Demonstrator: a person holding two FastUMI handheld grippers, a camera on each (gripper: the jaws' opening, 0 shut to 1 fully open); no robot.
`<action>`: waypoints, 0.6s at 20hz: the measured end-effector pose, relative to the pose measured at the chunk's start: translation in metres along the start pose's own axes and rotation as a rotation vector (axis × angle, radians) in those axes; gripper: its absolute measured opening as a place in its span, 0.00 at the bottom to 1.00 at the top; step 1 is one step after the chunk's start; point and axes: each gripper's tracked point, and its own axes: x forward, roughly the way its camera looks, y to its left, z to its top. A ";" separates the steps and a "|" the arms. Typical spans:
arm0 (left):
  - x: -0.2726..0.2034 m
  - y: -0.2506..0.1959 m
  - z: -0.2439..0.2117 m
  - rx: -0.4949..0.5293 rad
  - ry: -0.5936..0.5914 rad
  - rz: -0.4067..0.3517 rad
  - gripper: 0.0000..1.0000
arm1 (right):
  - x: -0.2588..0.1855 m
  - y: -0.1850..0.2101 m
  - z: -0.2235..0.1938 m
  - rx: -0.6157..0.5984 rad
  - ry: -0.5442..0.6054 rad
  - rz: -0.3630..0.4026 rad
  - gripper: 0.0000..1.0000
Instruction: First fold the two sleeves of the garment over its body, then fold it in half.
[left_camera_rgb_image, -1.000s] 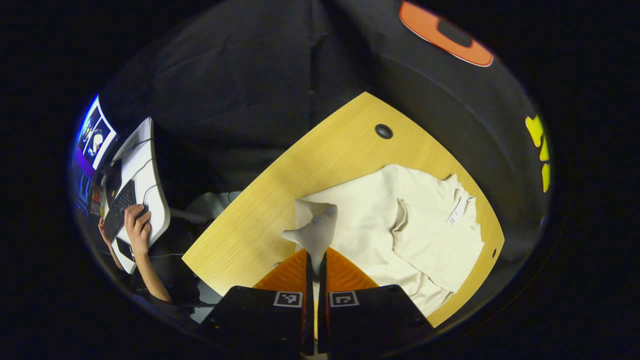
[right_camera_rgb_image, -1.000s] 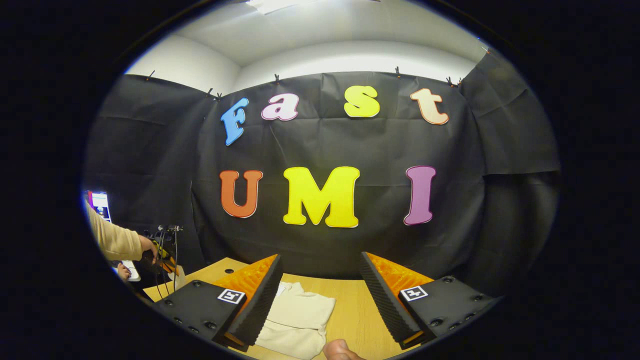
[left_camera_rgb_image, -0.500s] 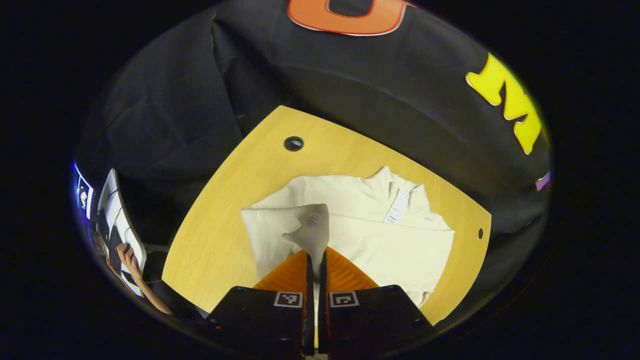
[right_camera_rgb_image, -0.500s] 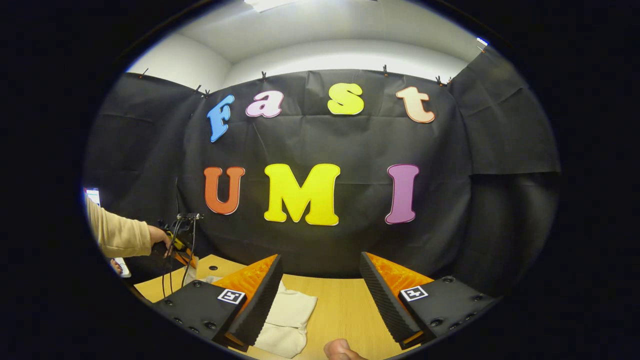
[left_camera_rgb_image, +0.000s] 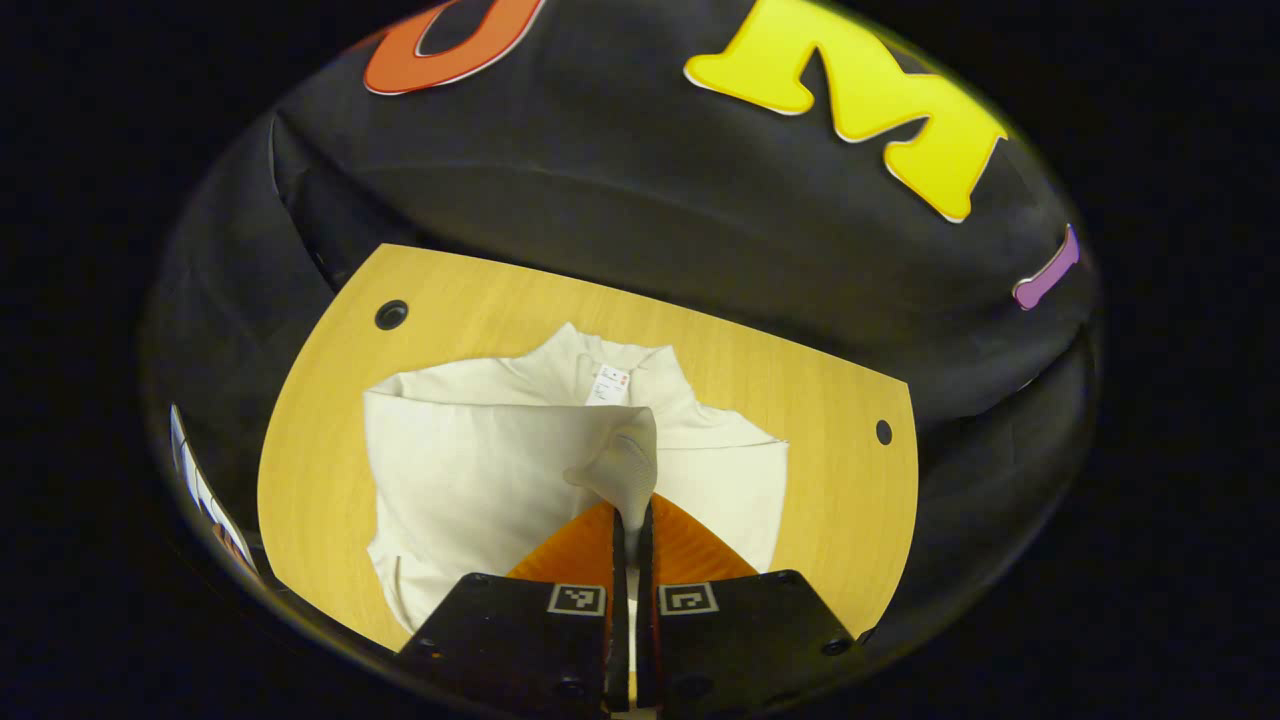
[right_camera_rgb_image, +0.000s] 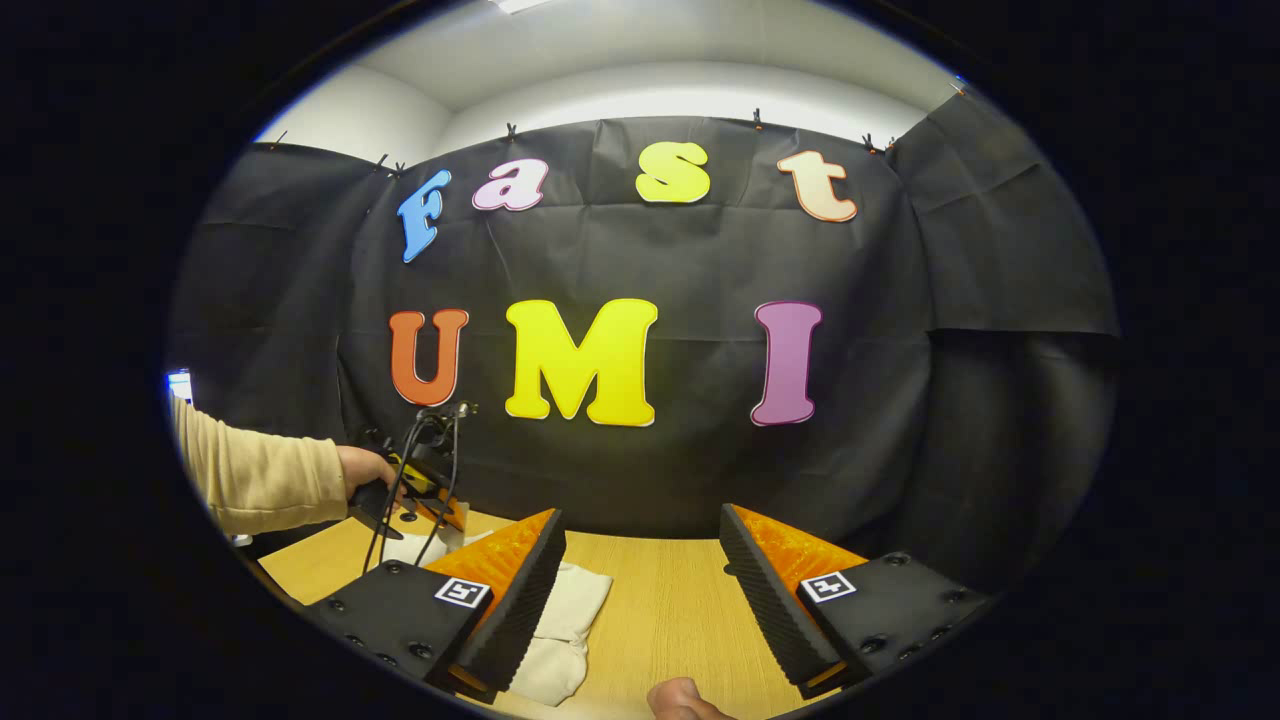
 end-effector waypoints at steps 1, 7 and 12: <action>0.008 -0.018 -0.004 0.014 0.011 -0.016 0.06 | 0.001 -0.003 -0.002 -0.001 0.007 -0.004 0.96; 0.061 -0.094 -0.041 0.010 0.124 -0.117 0.07 | -0.003 -0.019 -0.014 -0.018 0.030 -0.035 0.96; 0.099 -0.130 -0.082 -0.017 0.184 -0.132 0.13 | -0.009 -0.044 -0.025 -0.005 0.061 -0.098 0.96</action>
